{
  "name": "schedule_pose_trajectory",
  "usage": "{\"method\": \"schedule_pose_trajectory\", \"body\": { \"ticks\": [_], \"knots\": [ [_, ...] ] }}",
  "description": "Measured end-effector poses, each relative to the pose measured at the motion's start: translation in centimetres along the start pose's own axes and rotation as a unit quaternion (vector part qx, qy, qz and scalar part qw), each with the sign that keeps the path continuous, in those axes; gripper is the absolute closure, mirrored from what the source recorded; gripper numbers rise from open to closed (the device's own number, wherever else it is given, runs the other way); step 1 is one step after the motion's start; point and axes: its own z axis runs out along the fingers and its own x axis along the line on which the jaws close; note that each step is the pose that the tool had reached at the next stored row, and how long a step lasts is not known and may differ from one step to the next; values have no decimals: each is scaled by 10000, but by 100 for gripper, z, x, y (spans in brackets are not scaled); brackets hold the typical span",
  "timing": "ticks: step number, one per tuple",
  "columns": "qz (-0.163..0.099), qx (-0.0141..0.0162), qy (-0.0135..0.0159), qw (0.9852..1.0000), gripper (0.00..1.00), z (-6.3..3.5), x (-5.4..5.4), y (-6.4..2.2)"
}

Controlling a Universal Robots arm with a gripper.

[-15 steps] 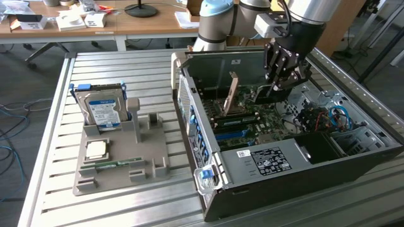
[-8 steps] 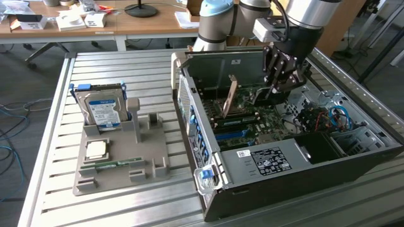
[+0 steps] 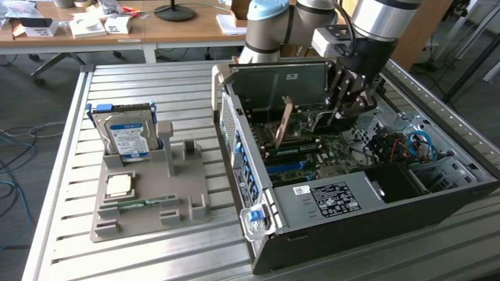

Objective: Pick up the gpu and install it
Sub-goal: 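Insert the gpu into the slot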

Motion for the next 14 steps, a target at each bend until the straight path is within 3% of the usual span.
{"method": "schedule_pose_trajectory", "body": {
  "ticks": [14],
  "knots": [
    [0,0,0,10000,73,125,2,-3]
  ]
}}
